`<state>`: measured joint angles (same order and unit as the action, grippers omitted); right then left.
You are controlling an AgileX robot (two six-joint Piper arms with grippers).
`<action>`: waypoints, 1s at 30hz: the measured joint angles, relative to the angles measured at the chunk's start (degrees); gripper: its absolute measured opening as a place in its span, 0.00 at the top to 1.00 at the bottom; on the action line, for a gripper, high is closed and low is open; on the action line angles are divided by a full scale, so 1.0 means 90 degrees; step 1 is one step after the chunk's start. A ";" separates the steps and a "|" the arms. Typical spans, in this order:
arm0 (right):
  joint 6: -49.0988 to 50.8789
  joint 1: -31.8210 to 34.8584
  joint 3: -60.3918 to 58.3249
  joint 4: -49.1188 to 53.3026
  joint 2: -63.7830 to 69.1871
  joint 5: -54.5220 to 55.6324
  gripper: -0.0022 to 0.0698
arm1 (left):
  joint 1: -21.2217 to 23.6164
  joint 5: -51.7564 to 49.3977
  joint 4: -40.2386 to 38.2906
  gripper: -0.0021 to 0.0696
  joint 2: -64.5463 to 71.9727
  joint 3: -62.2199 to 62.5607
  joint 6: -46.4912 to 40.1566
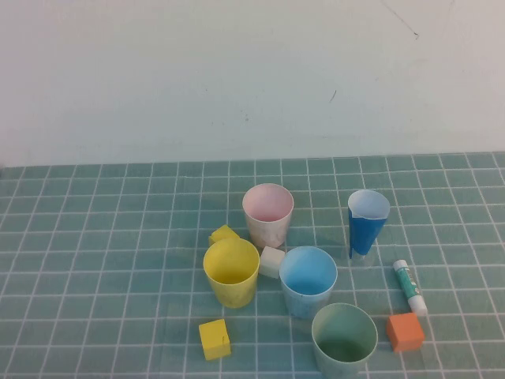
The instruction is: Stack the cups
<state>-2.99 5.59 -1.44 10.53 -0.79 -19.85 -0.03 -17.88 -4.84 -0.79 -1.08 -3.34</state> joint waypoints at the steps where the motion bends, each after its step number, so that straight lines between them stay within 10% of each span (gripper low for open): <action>1: 0.0000 0.0000 0.0000 0.0000 0.0000 0.0000 0.97 | 0.0000 0.0000 0.0000 0.97 0.0000 0.0000 0.0000; 30: 0.0012 0.0000 0.0000 -0.0361 0.0000 0.0000 0.97 | 0.0000 0.0000 0.0134 0.97 0.0000 0.0000 0.0000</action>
<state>-2.89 5.59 -1.44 7.28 -0.79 -19.85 -0.03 -17.88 -3.63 -0.79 -1.08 -3.34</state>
